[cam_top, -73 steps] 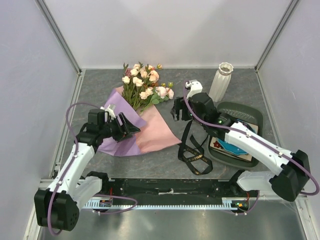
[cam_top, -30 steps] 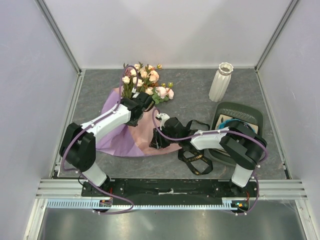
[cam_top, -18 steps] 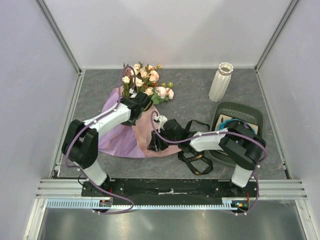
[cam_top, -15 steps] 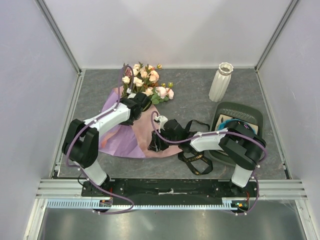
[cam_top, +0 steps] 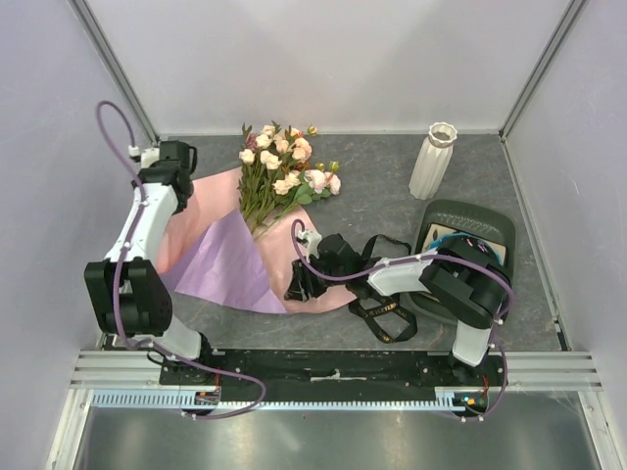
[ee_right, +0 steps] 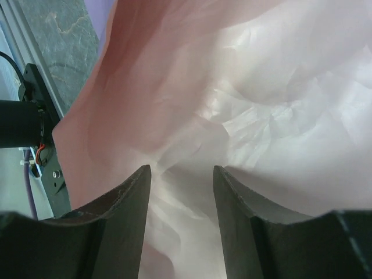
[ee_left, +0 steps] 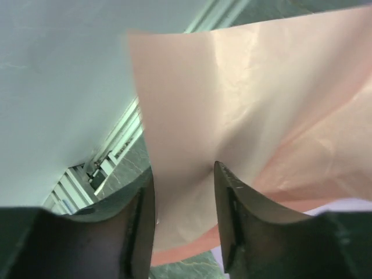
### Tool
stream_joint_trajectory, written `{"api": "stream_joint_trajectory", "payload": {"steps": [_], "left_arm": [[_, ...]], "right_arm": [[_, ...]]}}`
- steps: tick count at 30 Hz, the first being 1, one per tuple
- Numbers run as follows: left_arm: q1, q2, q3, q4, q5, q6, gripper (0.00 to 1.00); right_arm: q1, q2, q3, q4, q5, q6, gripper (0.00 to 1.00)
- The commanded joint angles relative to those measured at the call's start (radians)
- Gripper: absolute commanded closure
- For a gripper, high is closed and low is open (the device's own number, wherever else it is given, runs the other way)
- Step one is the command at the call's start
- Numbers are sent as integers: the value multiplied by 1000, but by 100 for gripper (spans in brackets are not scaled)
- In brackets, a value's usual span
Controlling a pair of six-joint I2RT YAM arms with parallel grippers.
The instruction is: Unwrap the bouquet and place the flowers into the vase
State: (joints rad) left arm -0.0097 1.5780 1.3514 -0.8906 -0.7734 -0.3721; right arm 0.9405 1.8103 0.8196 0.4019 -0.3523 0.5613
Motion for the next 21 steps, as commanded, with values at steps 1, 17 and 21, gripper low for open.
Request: {"api": "stream_joint_trajectory", "payload": {"steps": [1, 17, 21], "left_arm": [[62, -116, 23, 71, 69, -25, 43], [65, -723, -83, 157, 888, -103, 30], [65, -799, -72, 163, 945, -128, 30]], "right_arm": [[4, 17, 78, 3, -28, -20, 43], [66, 268, 578, -143, -53, -75, 34], [135, 287, 654, -187, -88, -92, 33]]}}
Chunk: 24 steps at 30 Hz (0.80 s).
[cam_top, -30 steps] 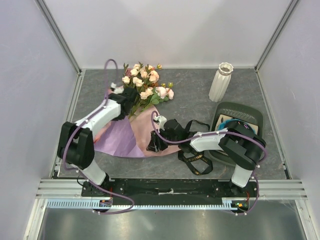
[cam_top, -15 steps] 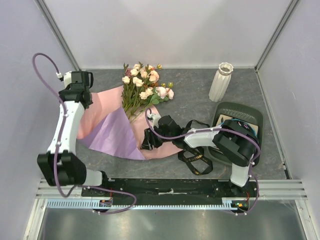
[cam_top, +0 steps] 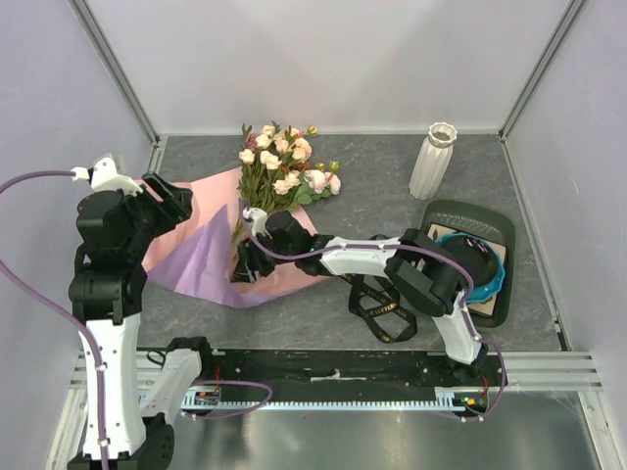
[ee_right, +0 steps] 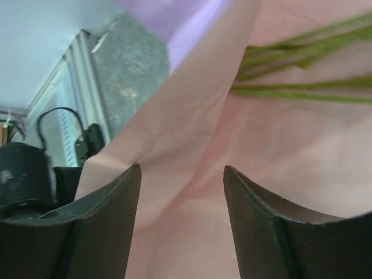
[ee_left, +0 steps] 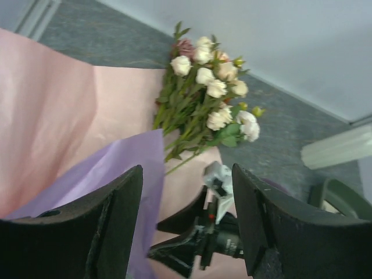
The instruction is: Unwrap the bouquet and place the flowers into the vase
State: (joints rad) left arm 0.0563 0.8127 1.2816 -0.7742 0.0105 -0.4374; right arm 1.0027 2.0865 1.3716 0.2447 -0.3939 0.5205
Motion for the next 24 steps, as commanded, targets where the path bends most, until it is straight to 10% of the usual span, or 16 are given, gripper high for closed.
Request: {"api": "stream_joint_trajectory", "payload": {"steps": [1, 24], "left_arm": [[-1, -41, 4, 47, 173, -66, 30], [-1, 88, -250, -38, 249, -313, 38]], "right_arm": [[86, 6, 112, -41, -45, -68, 34], [180, -126, -158, 13, -11, 65, 30]]}}
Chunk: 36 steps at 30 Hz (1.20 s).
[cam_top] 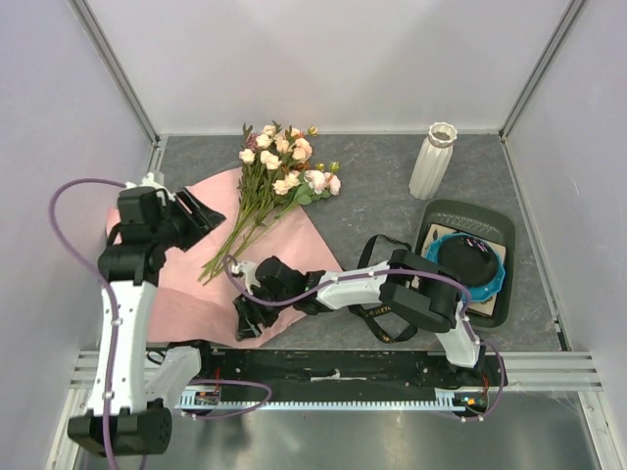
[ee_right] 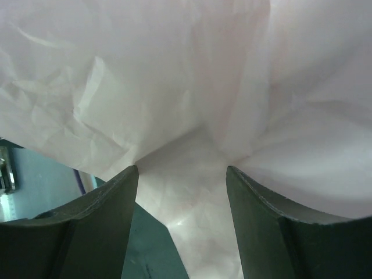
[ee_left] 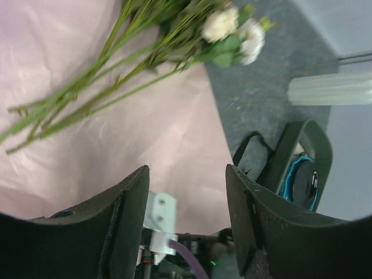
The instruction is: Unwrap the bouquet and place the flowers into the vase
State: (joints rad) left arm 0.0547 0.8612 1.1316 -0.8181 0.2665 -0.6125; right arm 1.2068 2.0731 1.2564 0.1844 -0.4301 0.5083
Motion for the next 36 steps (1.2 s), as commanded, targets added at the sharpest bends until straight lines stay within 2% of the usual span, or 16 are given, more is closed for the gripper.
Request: {"api": "stream_joint_trajectory", "payload": {"steps": [1, 4, 8, 12, 14, 17, 18, 20, 21, 24, 27, 32, 34, 36], "left_arm": [[0, 56, -151, 64, 19, -163, 38], [0, 122, -219, 135, 49, -181, 37], [0, 240, -228, 192, 108, -132, 36], [-1, 321, -193, 217, 239, -43, 38], [-4, 311, -190, 235, 257, -26, 39], [-42, 263, -167, 231, 137, 16, 37], [-100, 260, -136, 193, 23, 43, 37], [-168, 266, -86, 142, -111, 66, 37], [-246, 294, -29, 110, -242, 88, 37], [-370, 363, 69, 7, -386, 108, 37], [-432, 378, 111, -27, -398, 99, 41], [-451, 337, 106, 43, -383, 108, 43], [-449, 370, 146, 43, -359, 167, 41], [-451, 484, 236, -8, -337, 242, 41]], "right_arm": [[-35, -132, -69, 96, 37, 100, 30], [-105, -215, -176, 190, 68, 166, 29], [-225, -277, -273, 216, 74, 205, 30], [-260, -327, -385, 253, 60, 185, 32], [-262, -363, -463, 331, 51, 164, 35], [-263, -358, -505, 354, 89, 135, 41], [-265, -351, -502, 337, 103, 128, 44], [-268, -326, -500, 310, 123, 133, 49], [-268, -321, -503, 316, 123, 140, 50], [-271, -314, -517, 328, 155, 165, 50], [-274, -309, -520, 328, 160, 164, 50], [-288, -324, -519, 316, 156, 147, 50], [-294, -332, -517, 316, 149, 139, 50], [-297, -338, -522, 320, 140, 134, 50]]}}
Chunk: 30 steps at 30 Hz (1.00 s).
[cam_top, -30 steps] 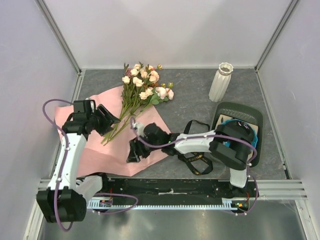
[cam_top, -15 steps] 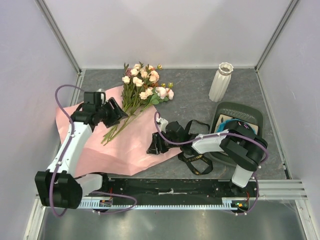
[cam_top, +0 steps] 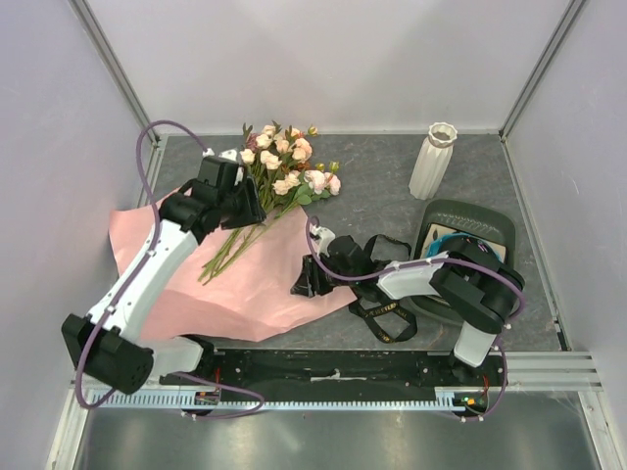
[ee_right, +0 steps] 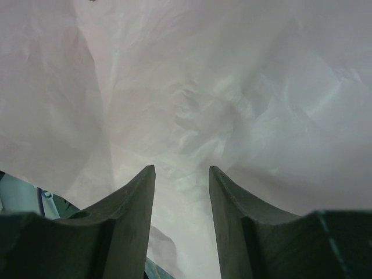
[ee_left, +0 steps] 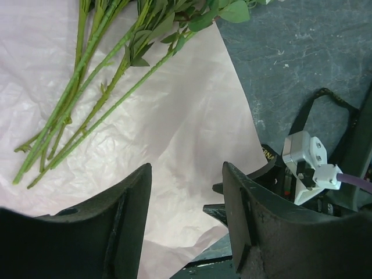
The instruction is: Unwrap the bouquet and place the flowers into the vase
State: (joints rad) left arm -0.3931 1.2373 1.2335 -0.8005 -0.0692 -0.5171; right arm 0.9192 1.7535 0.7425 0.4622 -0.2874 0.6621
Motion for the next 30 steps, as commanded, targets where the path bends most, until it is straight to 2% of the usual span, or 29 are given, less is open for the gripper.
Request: {"api": "stream_joint_trajectory", "payload": {"steps": [1, 6, 11, 16, 24, 30], "left_arm": [[-1, 151, 171, -58, 0, 169, 42], [0, 416, 335, -130, -7, 319, 41], [11, 614, 466, -108, 34, 393, 39], [16, 802, 506, -63, 46, 473, 41], [16, 853, 426, 30, -12, 516, 43], [7, 881, 409, 34, 3, 516, 58]], "right_arm": [[-14, -28, -8, 46, -9, -22, 51], [-25, -89, -43, 91, -24, -53, 49], [-33, -179, -80, 92, 4, -108, 47], [-55, -219, -101, 89, 19, -131, 46], [-92, -204, -126, 127, 4, -124, 46], [-114, -183, -126, 133, -10, -116, 46]]}}
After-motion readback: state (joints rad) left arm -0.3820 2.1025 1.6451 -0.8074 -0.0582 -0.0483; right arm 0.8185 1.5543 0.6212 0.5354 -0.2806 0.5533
